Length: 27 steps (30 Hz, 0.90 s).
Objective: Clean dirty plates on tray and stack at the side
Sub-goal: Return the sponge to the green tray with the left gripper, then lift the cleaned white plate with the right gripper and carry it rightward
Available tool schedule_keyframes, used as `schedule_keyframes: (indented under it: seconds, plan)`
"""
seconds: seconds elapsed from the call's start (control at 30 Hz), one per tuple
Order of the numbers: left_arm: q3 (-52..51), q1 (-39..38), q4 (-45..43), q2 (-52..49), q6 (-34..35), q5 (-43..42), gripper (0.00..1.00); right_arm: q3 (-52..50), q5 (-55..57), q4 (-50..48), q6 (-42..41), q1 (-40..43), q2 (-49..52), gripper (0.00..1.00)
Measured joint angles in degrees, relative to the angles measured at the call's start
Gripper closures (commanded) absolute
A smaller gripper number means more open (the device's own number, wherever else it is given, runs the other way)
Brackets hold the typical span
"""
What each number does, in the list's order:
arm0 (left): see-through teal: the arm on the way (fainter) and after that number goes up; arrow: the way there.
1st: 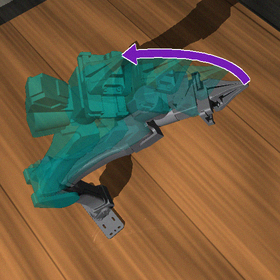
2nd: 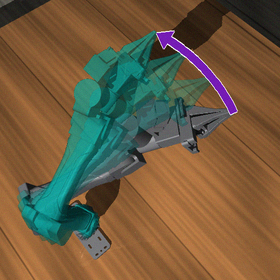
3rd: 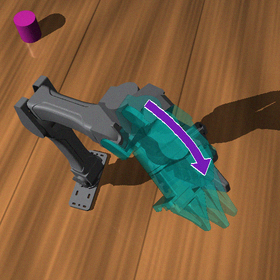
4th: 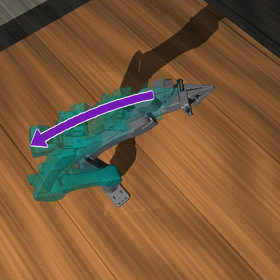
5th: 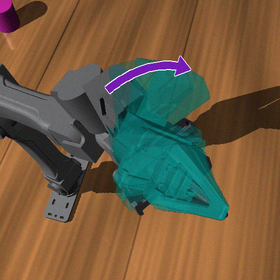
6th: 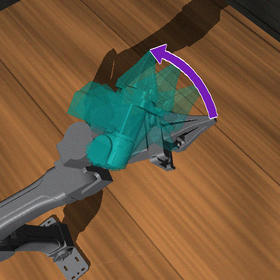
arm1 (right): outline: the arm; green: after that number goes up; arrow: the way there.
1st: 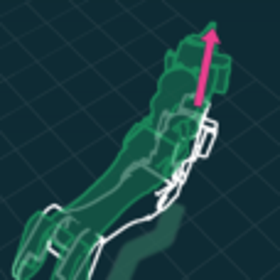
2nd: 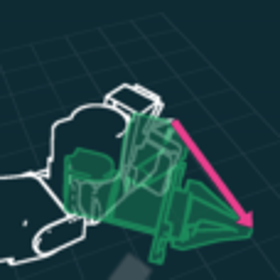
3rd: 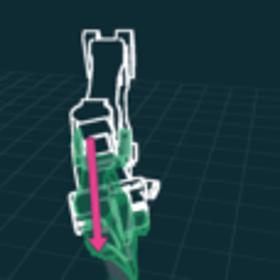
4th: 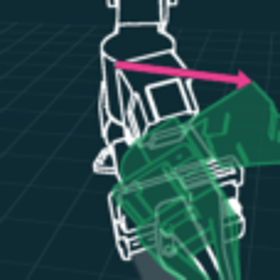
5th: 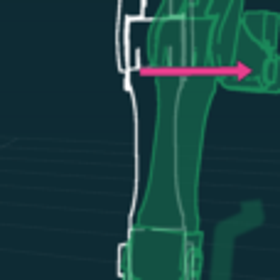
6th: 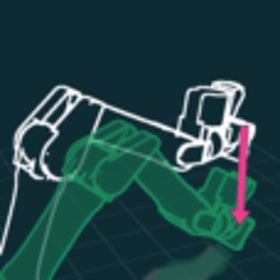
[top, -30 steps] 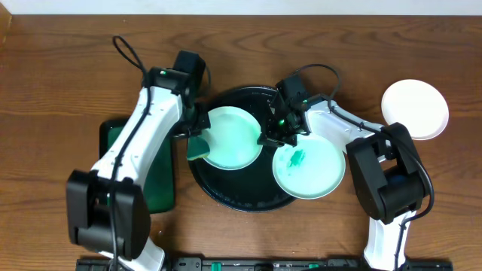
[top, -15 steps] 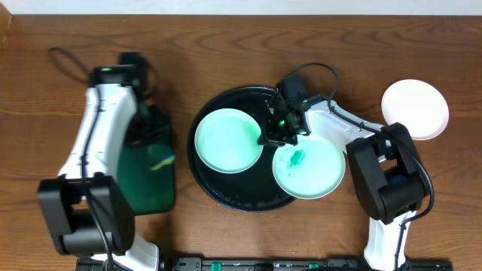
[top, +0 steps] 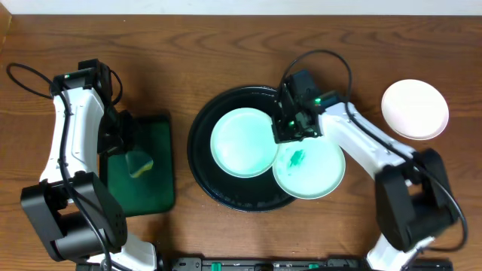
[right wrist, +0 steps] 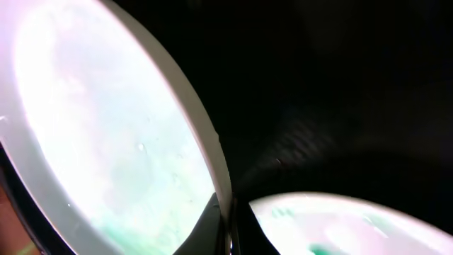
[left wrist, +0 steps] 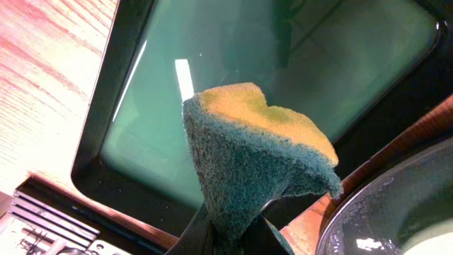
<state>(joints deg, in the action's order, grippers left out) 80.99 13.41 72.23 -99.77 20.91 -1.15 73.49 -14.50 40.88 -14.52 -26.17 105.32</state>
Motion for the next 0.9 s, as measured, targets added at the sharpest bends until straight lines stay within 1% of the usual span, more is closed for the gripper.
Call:
schedule_keyframes:
  seconds: [0.13,0.33,0.5,0.9]
  plan:
    - [-0.02,0.0,-0.02,0.0,0.0,0.0,0.93,4.48,6.97,4.37,2.32,-2.69,-1.92,0.99]
    - [-0.7,0.0,-0.2,0.0,-0.28,0.0,0.93,12.22,18.8,10.43,5.03,-9.4,-2.05,0.99]
    - [-2.69,0.04,-1.9,0.0,-1.09,0.0,0.93,16.09,27.61,12.33,6.45,-13.75,-2.08,0.99]
    - [-4.42,0.37,-2.4,-1.75,-1.49,0.0,0.93,17.57,48.83,12.87,11.41,-18.99,-2.1,0.99]
